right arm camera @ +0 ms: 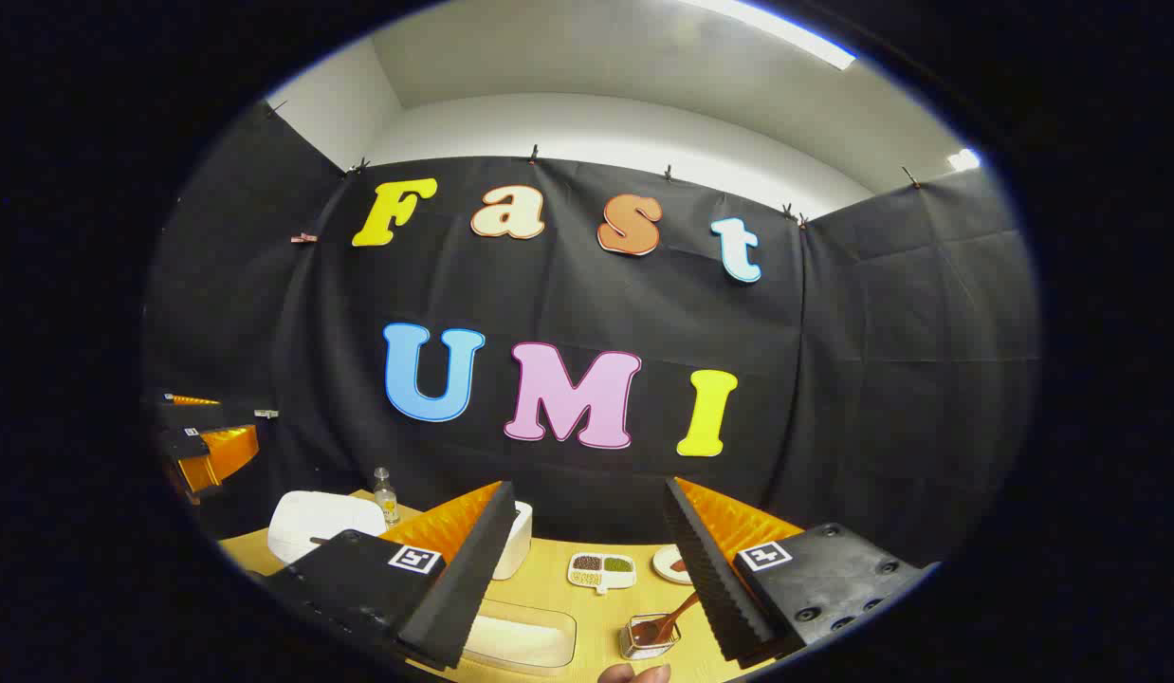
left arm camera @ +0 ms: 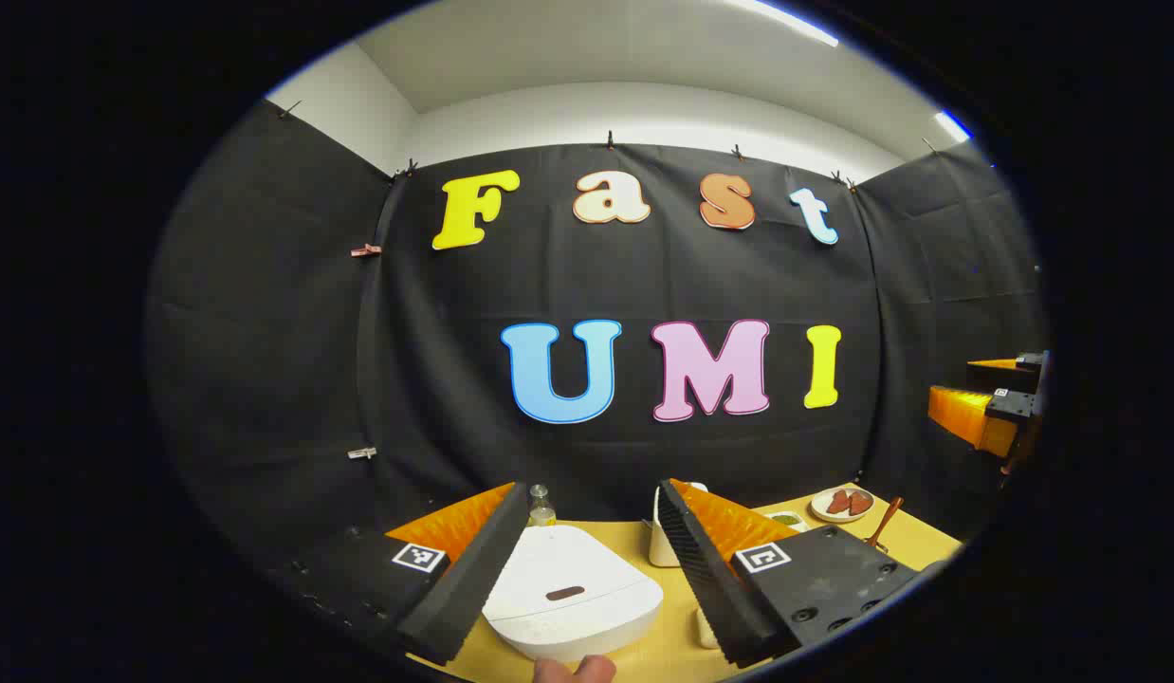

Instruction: Close the left gripper, press the button to open the rice cooker; take a wooden spoon from the chopstick holder with the right hand, scoop a spoonful of rice and pour it into the rice cooker, then put the wooden spoon back into the chopstick holder.

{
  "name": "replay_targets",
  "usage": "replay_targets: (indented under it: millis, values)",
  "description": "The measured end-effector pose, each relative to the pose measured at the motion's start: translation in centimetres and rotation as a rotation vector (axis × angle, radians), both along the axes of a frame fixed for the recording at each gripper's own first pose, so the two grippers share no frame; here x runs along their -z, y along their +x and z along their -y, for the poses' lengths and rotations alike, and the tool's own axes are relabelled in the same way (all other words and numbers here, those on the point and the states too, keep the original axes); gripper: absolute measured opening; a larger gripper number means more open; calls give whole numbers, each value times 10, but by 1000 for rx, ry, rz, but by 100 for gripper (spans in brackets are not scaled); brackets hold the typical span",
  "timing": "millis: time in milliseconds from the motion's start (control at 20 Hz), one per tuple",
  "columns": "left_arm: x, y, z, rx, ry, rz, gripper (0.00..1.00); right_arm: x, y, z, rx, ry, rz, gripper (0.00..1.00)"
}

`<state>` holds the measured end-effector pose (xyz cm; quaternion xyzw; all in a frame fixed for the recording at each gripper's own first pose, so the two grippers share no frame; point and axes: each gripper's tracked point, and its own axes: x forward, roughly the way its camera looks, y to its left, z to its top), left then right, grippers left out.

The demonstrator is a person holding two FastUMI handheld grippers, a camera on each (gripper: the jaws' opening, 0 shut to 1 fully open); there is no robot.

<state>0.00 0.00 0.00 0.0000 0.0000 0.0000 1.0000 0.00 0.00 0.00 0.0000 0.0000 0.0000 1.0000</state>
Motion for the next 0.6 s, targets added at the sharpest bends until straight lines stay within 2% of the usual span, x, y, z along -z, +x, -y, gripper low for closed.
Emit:
replay_targets:
  millis: [600]
  values:
    - [12,-14,-7,-12,-7,-26,95,8,-17,-9,0,-29,-11,98]
